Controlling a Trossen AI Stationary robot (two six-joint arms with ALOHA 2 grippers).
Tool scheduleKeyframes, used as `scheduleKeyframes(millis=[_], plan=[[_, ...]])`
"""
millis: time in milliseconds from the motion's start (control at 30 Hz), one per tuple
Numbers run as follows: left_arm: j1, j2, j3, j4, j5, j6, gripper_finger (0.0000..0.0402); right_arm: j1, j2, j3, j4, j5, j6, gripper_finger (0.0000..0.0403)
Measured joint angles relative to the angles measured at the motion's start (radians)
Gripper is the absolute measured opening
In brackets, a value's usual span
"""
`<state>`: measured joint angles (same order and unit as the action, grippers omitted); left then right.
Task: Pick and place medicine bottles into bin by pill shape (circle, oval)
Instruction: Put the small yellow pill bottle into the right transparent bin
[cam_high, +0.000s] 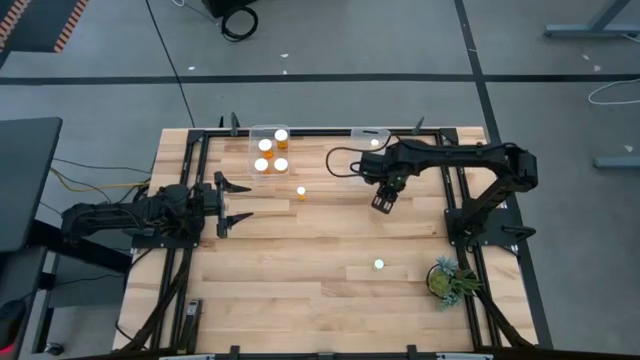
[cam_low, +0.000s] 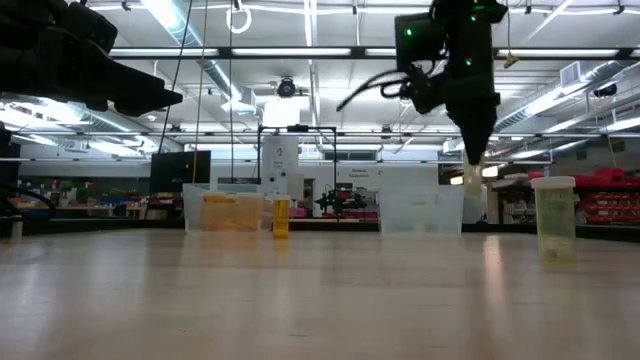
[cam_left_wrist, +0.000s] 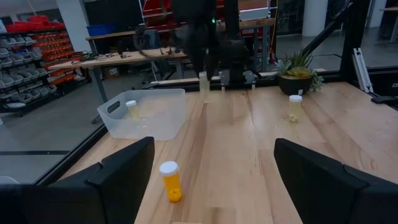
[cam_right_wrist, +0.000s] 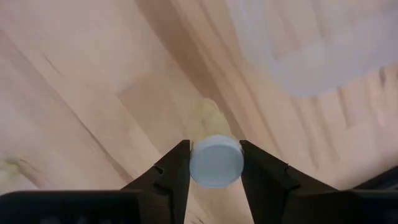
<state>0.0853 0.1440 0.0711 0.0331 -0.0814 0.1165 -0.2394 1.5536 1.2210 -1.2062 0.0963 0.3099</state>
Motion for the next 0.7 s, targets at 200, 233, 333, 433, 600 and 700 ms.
scheduleKeyframes(millis=[200, 233, 333, 433, 600, 700], plan=[[0.0, 0.0, 0.0, 0.0, 0.0, 0.0, 0.0341, 0.0, 0.0, 0.111, -0.02, 0.019, -0.023, 0.0134], [0.0, 0.0, 0.0, 0.0, 0.0, 0.0, 0.0341, -0.001, 0.0, 0.128, -0.027, 0.021, -0.026, 0.0134], [0.0, 0.0, 0.0, 0.0, 0.0, 0.0, 0.0341, -0.009, 0.0, 0.177, -0.033, 0.026, -0.042, 0.0134], [0.0, 0.0, 0.0, 0.0, 0.0, 0.0, 0.0341, -0.022, 0.006, 0.225, -0.038, 0.027, -0.056, 0.0134], [0.0, 0.0, 0.0, 0.0, 0.0, 0.0, 0.0341, -0.05, 0.081, 0.338, -0.098, 0.03, -0.084, 0.0134], [0.0, 0.0, 0.0, 0.0, 0.0, 0.0, 0.0341, -0.067, 0.153, 0.435, -0.143, 0.044, -0.116, 0.0134]])
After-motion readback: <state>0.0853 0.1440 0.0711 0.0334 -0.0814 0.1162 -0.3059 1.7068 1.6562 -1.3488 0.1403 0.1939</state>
